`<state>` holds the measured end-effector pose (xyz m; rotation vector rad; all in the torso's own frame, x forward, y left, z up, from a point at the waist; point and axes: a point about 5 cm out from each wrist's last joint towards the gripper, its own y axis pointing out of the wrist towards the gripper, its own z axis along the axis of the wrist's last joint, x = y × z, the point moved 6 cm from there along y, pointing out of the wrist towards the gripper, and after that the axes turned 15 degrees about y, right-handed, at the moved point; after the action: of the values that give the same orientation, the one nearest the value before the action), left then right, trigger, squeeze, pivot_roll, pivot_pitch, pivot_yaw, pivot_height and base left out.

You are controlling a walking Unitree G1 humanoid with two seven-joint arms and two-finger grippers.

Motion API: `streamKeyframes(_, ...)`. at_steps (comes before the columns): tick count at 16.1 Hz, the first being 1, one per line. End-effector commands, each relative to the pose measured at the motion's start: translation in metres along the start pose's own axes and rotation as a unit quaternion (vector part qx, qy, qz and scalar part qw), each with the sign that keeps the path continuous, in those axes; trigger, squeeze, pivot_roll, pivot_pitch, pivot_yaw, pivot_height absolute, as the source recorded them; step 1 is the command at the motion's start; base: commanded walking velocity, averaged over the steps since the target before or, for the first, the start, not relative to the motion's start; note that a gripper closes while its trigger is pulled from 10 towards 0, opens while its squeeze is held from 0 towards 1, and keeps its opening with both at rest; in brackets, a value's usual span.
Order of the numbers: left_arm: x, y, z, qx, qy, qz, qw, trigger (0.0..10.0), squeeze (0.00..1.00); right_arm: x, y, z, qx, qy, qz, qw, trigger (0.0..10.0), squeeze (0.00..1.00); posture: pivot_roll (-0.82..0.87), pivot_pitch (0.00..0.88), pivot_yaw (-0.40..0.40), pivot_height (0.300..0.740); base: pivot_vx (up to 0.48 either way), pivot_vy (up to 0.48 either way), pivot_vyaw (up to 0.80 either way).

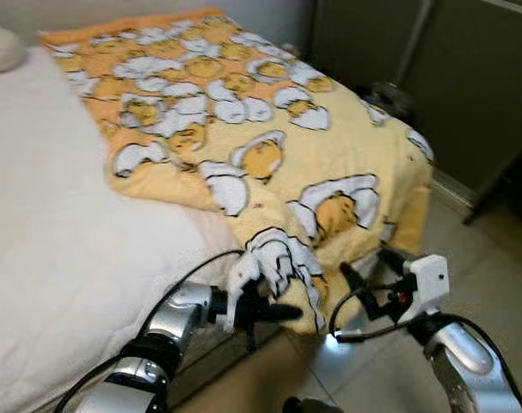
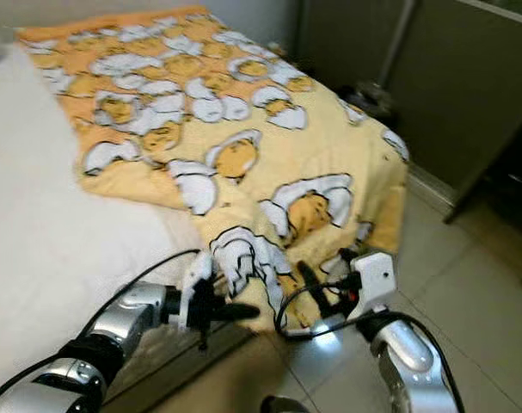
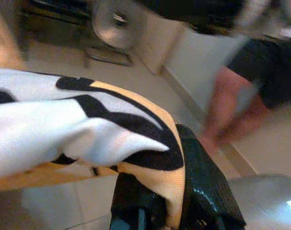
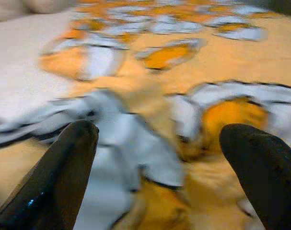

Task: Clean up the room

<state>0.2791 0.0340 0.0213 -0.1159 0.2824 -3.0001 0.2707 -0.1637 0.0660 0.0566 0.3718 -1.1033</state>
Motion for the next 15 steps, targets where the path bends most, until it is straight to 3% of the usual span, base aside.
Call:
streamKeyframes(1, -0.004, -0.005, -0.004, -0.006, -0.007, 0.019, 1.0, 0.0, 0.0, -0.008, -0.007, -0.002, -0.018, -0.002, 0.026, 0.999, 10.0, 0.0, -0.2, 0.0, -0.042, 0.74, 0.0, 0.0, 0.0)
streamKeyframes(3, 0.004, -0.007, -0.013, -0.01, -0.018, 0.019, 1.0, 0.0, 0.0, -0.013, -0.024, -0.014, -0.053, -0.006, 0.047, 0.997, 10.0, 0.0, -0.2, 0.0, -0.054, 0.74, 0.0, 0.0, 0.0)
streamKeyframes(5, 0.008, -0.005, -0.017, -0.01, -0.025, 0.024, 0.999, 0.0, 0.0, -0.014, -0.029, -0.016, -0.063, -0.006, 0.053, 0.997, 10.0, 0.0, -0.2, 0.0, -0.06, 0.74, 0.0, 0.0, 0.0)
streamKeyframes(8, 0.004, -0.005, -0.025, -0.012, -0.039, 0.073, 0.996, 0.0, 0.0, -0.022, -0.035, -0.01, -0.063, 0.0, 0.069, 0.996, 10.0, 0.0, -0.22, 0.0, -0.068, 0.74, 0.0, 0.0, 0.0)
streamKeyframes(15, 0.003, -0.019, -0.042, -0.037, -0.054, 0.105, 0.992, 0.0, 0.0, -0.025, -0.043, -0.018, -0.077, 0.008, 0.065, 0.995, 10.0, 0.0, -0.22, 0.0, -0.064, 0.74, 0.0, -0.48, 0.0)
